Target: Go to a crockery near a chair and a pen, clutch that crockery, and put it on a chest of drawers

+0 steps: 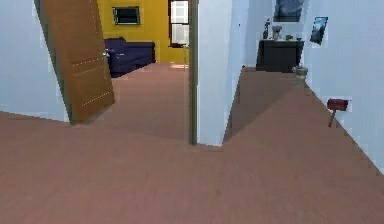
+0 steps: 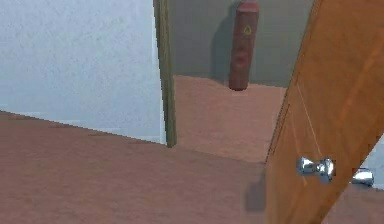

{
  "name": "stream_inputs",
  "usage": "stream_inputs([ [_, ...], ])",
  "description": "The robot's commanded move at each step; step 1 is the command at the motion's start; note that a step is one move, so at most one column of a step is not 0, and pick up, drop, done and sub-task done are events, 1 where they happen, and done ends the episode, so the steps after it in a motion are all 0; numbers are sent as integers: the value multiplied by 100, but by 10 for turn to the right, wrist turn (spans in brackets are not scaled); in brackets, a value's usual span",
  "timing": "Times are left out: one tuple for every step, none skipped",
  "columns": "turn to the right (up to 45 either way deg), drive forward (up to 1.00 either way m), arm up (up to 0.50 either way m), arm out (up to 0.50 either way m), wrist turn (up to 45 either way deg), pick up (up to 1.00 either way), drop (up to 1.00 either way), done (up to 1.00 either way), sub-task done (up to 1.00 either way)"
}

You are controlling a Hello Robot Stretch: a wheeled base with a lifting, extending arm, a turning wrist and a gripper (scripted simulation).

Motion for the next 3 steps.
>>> stream_inputs([
  [450, 0, 0, 0, 0, 0, 0, 0, 0],
  [360, 0, 0, 0, 0, 0, 0, 0, 0],
  [0, 80, 0, 0, 0, 0, 0, 0, 0],
])
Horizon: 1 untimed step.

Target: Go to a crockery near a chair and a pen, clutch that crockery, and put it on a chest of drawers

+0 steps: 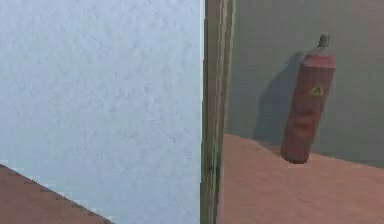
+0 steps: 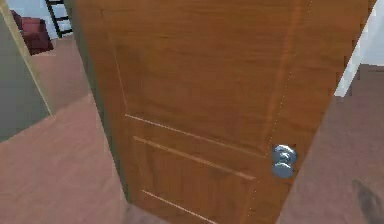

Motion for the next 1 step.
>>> stream_inputs([
  [420, 0, 0, 0, 0, 0, 0, 0, 0],
])
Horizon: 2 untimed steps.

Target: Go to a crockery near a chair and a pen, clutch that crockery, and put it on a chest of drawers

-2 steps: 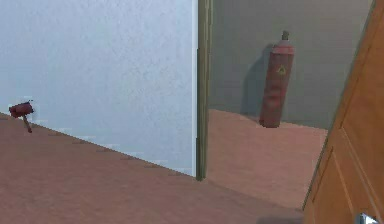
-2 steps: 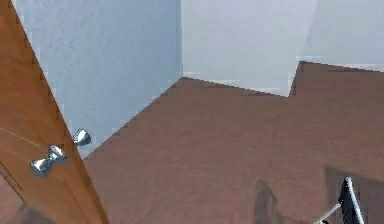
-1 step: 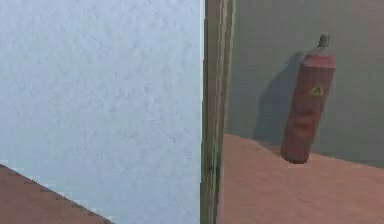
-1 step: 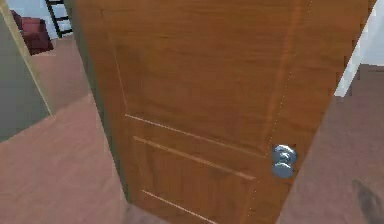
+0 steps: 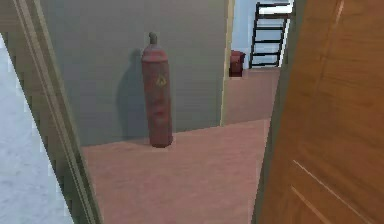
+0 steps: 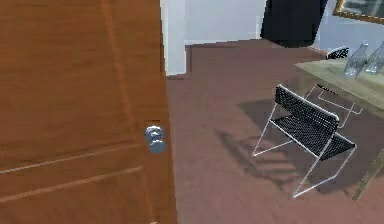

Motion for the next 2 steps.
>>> stream_inputs([
  [0, 100, 0, 0, 0, 0, 0, 0, 0],
  [150, 0, 0, 0, 0, 0, 0, 0, 0],
])
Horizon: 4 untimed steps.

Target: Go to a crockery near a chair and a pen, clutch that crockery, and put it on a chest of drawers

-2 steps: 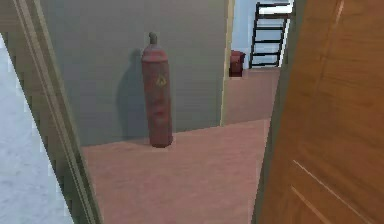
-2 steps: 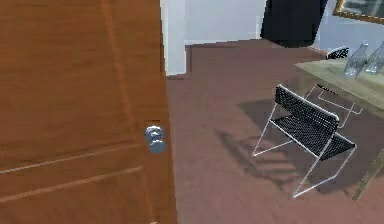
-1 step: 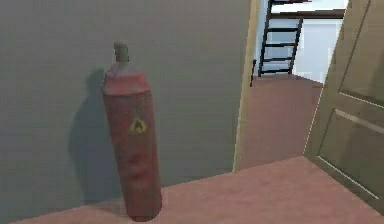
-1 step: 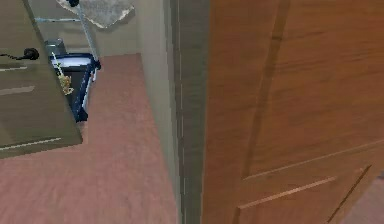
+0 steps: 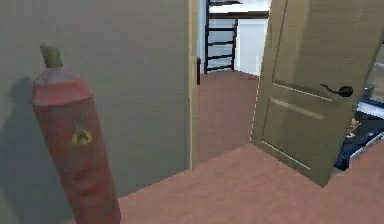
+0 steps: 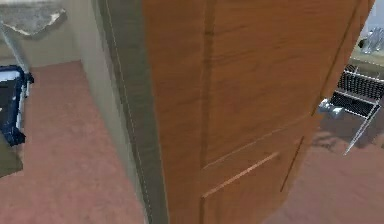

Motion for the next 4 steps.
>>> stream_inputs([
  [0, 30, 0, 0, 0, 0, 0, 0, 0],
  [150, 0, 0, 0, 0, 0, 0, 0, 0],
  [0, 100, 0, 0, 0, 0, 0, 0, 0],
  [0, 55, 0, 0, 0, 0, 0, 0, 0],
])
